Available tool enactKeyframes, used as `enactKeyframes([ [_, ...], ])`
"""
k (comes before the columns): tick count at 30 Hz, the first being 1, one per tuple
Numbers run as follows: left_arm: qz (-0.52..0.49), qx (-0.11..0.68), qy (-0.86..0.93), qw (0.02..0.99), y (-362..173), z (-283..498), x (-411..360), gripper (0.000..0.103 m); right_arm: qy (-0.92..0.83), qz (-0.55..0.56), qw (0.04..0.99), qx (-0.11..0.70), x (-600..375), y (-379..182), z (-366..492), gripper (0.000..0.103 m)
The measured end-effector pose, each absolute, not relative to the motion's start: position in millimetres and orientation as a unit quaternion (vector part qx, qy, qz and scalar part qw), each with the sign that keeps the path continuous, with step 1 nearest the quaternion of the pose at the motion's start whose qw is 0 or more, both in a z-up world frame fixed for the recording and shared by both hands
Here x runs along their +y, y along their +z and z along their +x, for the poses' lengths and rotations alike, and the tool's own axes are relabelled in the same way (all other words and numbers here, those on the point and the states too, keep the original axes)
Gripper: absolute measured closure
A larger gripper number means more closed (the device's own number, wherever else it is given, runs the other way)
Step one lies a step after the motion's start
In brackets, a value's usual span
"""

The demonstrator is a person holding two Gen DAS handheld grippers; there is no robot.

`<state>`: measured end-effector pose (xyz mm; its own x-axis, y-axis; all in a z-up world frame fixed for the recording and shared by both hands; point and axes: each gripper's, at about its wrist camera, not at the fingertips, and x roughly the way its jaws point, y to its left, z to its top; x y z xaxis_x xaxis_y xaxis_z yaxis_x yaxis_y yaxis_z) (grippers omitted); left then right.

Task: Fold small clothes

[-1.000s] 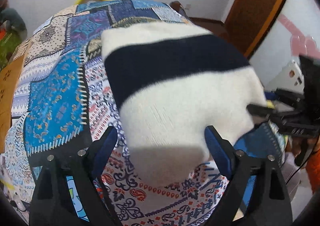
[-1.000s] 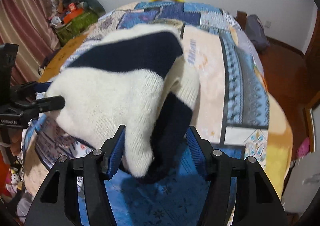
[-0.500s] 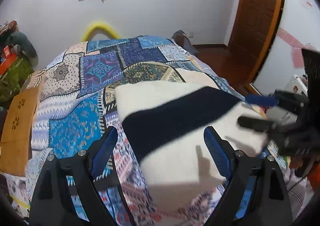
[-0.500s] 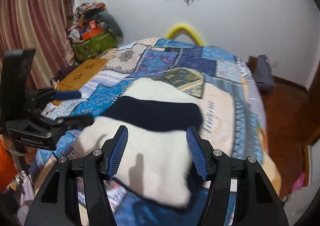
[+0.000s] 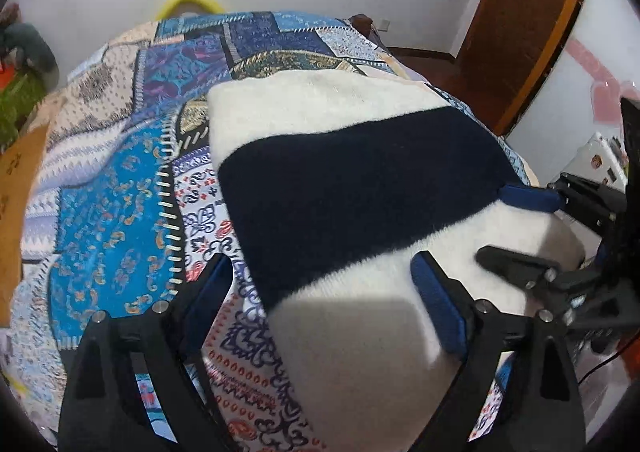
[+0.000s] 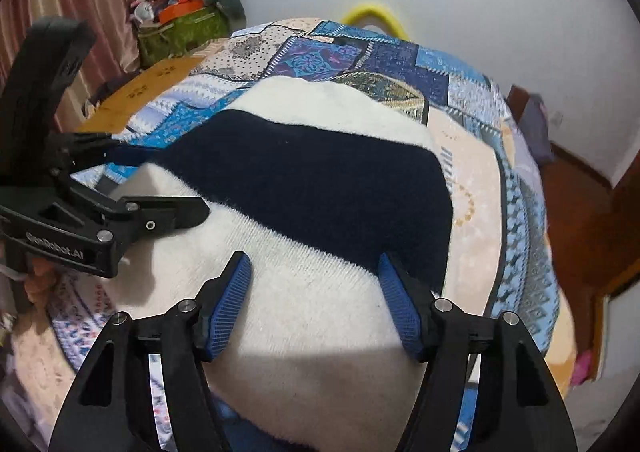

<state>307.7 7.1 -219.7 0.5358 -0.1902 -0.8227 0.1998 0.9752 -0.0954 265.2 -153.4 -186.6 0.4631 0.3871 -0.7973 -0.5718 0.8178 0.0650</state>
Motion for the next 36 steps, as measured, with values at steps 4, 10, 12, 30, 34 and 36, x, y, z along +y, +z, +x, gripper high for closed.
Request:
enactKeyframes([
  [4,0.023,0.458,-0.108,0.882,-208,288,9,0.011,0.287,-0.104,0.846,0.438,-164,-182,256,0.040],
  [10,0.040,0.449,-0.104,0.886,-199,265,14,0.011,0.284,-0.110,0.847,0.435,-182,-179,237,0.039],
  [12,0.042,0.445,-0.100,0.889,-194,261,16,0.011,0.272,-0.115,0.849,0.438,-189,-177,233,0.034],
  [30,-0.145,0.522,-0.131,0.830,-217,316,45,0.012,0.266,0.047,0.821,0.504,-216,-196,311,0.012],
  [34,-0.192,0.538,-0.159,0.806,-233,327,41,0.012,0.284,0.105,0.782,0.546,-214,-229,323,0.012],
  [36,-0.210,0.548,-0.170,0.792,-241,333,37,0.011,0.295,0.127,0.766,0.557,-211,-238,325,0.011],
])
